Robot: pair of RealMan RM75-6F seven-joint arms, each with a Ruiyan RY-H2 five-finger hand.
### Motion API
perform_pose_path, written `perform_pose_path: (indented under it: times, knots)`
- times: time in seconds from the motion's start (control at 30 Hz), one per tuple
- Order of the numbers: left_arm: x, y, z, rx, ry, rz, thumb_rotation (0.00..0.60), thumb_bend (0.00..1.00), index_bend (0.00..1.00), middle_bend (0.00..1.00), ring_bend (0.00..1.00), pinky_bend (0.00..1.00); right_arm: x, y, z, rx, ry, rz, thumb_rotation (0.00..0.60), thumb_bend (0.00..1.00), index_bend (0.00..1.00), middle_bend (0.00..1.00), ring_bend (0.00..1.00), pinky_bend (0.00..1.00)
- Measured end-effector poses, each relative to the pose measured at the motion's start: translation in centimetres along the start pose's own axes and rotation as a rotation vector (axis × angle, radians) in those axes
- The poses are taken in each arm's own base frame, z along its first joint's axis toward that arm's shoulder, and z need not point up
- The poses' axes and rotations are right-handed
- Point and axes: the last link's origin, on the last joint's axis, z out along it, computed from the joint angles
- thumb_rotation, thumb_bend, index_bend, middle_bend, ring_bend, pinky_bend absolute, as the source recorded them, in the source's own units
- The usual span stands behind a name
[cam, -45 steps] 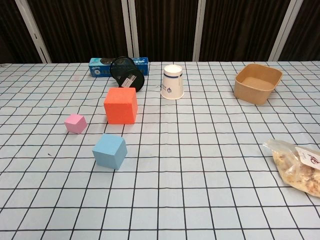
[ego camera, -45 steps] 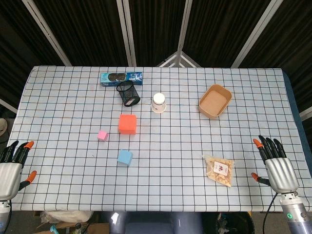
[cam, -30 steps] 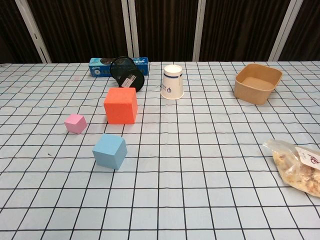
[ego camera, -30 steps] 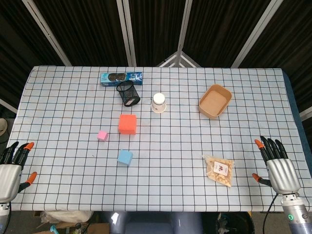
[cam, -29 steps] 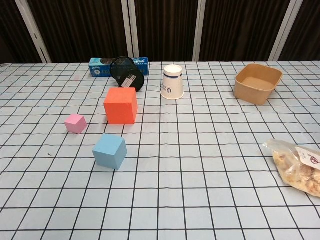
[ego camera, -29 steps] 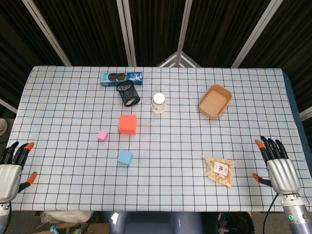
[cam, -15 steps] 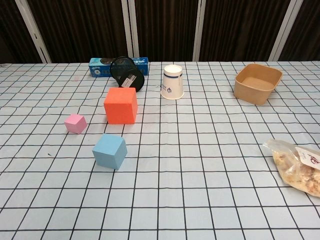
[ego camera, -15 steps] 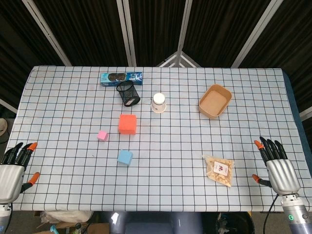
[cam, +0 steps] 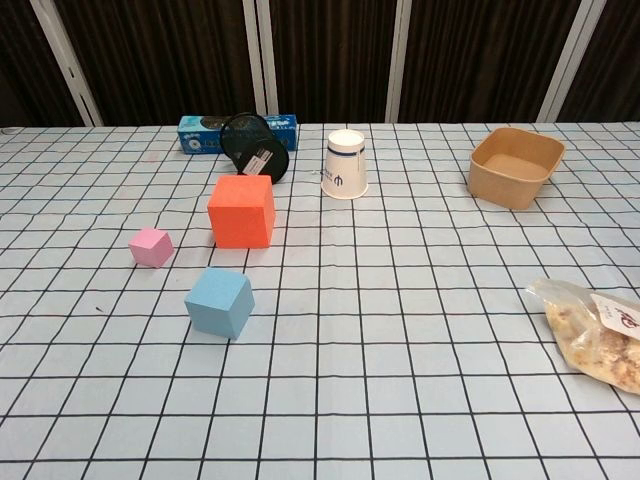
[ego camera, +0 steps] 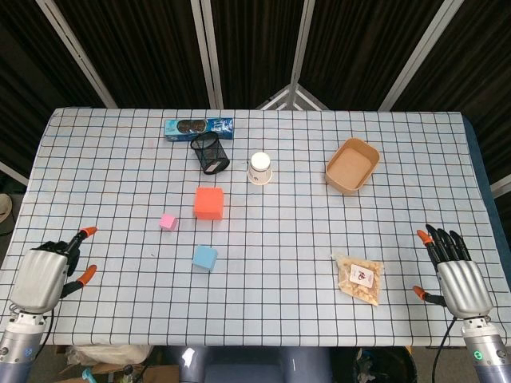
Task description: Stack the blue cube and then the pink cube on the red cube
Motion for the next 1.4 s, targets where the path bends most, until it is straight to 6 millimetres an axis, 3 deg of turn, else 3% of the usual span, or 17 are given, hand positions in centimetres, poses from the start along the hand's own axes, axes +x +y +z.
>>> perform_pose_path:
  times: [0.4,0.9,1.1,1.4]
  knots:
    - [-2.0,5.4,4.3,-0.04,-0.262,-0.008,0.6,0.22,0.25,0.9,0.72,0.72,-0.2,0.5,0.4,-0.008,-0.023,0.016,0.6,0.09,0.0,0.04,0.02,0.0]
    - [-6.3,13.1,9.6,-0.087,-0.374,0.008,0.6,0.22,0.24,0.9,0.73,0.73,-0.3,1.1,0.8,-0.019,-0.043,0.027,0.6,0.09,0.0,0.04,0.02,0.0]
    - [-8.1,14.5,11.0,-0.08,-0.397,0.029,0.6,0.22,0.26,0.9,0.73,0.73,-0.3,1.4,0.8,-0.029,-0.048,0.035,0.6,0.09,0.0,0.04,0.02,0.0]
    - [-9.4,15.0,11.5,-0.078,-0.415,0.052,0.6,0.22,0.29,0.9,0.73,0.73,-0.3,1.5,1.0,-0.034,-0.055,0.037,0.6,0.09,0.0,0.04,0.02,0.0]
